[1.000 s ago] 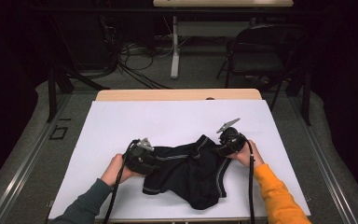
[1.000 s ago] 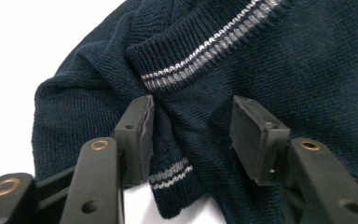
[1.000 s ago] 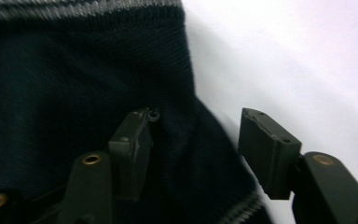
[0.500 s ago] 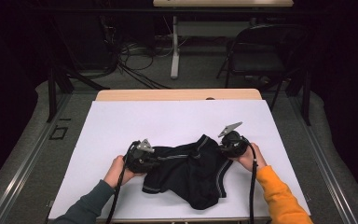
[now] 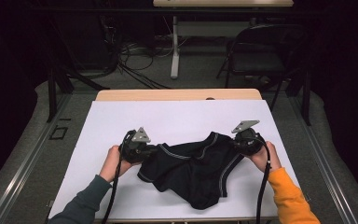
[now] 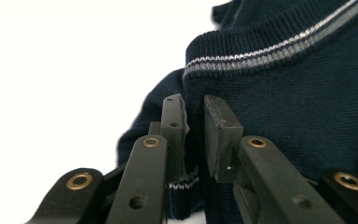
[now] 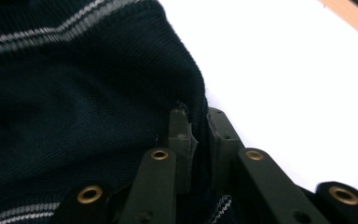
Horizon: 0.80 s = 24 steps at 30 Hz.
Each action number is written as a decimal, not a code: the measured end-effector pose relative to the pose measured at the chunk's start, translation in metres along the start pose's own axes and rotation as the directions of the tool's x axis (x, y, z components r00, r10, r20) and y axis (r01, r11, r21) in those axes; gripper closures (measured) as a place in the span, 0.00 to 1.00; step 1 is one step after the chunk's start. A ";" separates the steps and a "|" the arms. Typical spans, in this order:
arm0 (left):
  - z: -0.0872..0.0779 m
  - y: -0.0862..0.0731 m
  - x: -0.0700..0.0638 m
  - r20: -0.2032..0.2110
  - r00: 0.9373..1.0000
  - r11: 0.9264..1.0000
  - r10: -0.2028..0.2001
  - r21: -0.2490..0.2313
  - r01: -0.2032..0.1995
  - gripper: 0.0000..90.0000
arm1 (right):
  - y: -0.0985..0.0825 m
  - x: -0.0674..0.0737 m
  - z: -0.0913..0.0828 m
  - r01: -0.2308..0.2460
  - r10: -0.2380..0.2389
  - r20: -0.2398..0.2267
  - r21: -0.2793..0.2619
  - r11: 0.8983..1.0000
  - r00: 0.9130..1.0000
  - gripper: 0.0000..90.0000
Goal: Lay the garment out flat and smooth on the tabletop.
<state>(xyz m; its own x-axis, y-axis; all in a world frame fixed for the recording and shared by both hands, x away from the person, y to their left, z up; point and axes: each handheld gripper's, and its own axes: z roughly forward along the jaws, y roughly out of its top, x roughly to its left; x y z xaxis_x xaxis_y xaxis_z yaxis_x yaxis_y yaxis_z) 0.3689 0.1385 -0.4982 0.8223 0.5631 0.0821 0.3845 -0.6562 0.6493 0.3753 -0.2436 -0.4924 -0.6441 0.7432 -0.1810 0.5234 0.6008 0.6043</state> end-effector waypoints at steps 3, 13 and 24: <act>0.018 -0.003 0.008 0.040 0.999 0.998 -0.024 0.060 0.021 0.84 | -0.003 0.003 0.014 0.009 -0.009 -0.003 0.061 0.998 1.000 0.91; 0.010 -0.013 0.014 0.093 0.992 0.992 -0.091 0.100 0.081 0.42 | -0.015 0.003 0.042 -0.001 0.010 -0.054 0.166 0.986 0.999 0.79; -0.010 -0.014 0.009 0.090 0.992 0.993 -0.087 0.092 0.079 0.28 | -0.018 -0.007 0.039 -0.024 0.034 -0.066 0.136 0.990 0.997 0.63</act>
<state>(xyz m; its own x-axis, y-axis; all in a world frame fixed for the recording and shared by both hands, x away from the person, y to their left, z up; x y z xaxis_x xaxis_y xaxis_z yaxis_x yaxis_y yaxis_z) 0.3674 0.1574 -0.4990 0.8201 0.5706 -0.0435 0.4853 -0.6533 0.5811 0.3924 -0.2480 -0.5321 -0.6615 0.7419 -0.1092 0.6101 0.6171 0.4970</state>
